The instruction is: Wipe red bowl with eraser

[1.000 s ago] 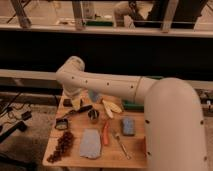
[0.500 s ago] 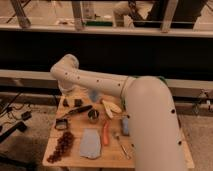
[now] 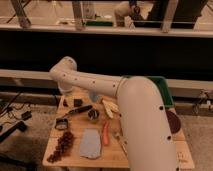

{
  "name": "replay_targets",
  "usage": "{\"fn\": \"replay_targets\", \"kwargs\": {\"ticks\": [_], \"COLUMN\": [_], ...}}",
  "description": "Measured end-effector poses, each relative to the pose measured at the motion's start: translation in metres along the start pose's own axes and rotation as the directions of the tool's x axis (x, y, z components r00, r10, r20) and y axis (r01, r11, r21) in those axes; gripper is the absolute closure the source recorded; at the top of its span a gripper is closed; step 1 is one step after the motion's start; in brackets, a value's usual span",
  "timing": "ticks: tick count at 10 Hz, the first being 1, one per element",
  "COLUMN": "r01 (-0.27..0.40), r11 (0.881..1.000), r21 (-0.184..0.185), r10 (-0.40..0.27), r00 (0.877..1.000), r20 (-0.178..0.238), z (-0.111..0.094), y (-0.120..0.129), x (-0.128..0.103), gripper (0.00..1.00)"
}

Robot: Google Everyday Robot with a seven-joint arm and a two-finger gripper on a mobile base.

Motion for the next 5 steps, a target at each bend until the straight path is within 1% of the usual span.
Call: {"fn": "replay_targets", "kwargs": {"ticks": [3, 5], "r01": [-0.005, -0.02], "r11": [1.0, 1.0], "r21": [0.003, 0.002], "r10": [0.005, 0.02], "r00": [1.0, 1.0], "r20": [-0.004, -0.012], "z": [0.014, 0.025], "y": [-0.011, -0.016], "x": [0.0, -0.002], "gripper": [0.2, 0.2]}}
